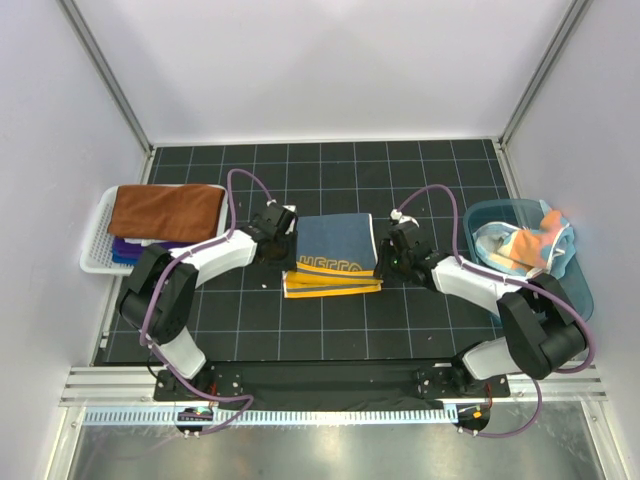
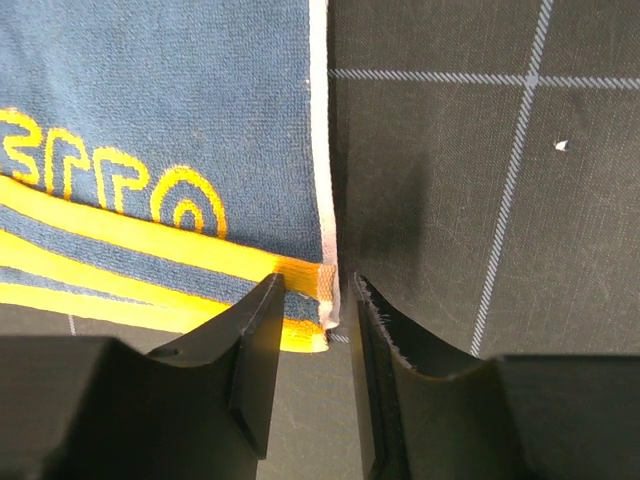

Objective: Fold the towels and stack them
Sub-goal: Fold the towel

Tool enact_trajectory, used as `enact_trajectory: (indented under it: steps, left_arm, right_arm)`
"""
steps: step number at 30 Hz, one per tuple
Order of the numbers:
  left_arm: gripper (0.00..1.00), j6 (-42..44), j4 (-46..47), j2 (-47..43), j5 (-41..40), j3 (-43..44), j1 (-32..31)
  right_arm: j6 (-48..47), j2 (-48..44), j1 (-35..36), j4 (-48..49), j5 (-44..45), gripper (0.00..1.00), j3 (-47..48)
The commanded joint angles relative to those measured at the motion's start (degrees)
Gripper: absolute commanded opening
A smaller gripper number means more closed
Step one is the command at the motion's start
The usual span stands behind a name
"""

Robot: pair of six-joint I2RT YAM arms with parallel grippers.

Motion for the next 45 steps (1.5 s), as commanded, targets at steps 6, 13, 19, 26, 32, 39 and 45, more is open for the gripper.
enact_trajectory:
  steps: [6, 13, 19, 26, 32, 39, 45]
  left_arm:
    - [0.22, 1.0, -0.4, 0.0, 0.6, 2.4, -0.1]
    - [0.13, 1.1, -0.7, -1.1, 0.8, 3.0, -0.1]
    - [0.03, 1.2, -1.3, -3.4, 0.5, 3.4, -0.1]
    - [0.0, 1.1, -2.1, -5.7, -0.4, 4.8, -0.1]
    - [0.0, 2.0, -2.8, -6.4, -6.6, 10.6, -0.1]
    - [0.0, 6.1, -4.4, -0.4, -12.1, 26.8, 3.5]
    - [0.0, 8.4, -2.8, 7.4, -12.0, 42.6, 9.2]
  right_arm:
    - [-0.5, -0.2, 0.1, 3.1, 0.1, 0.21, 2.0]
    - [-0.6, -0.9, 0.2, 2.7, 0.2, 0.08, 2.5]
    - [-1.1, -3.0, 0.2, 0.4, 0.8, 0.02, 4.0]
    - [-2.1, -5.4, 0.2, -3.6, 3.0, 0.01, 8.4]
    - [-4.1, -3.1, -0.1, -7.1, 6.0, 0.01, 18.0]
    - [-7.1, 8.0, -4.9, -9.6, 5.3, 0.01, 36.9]
    - [-9.1, 20.0, -8.3, -8.7, 3.3, 0.01, 54.3]
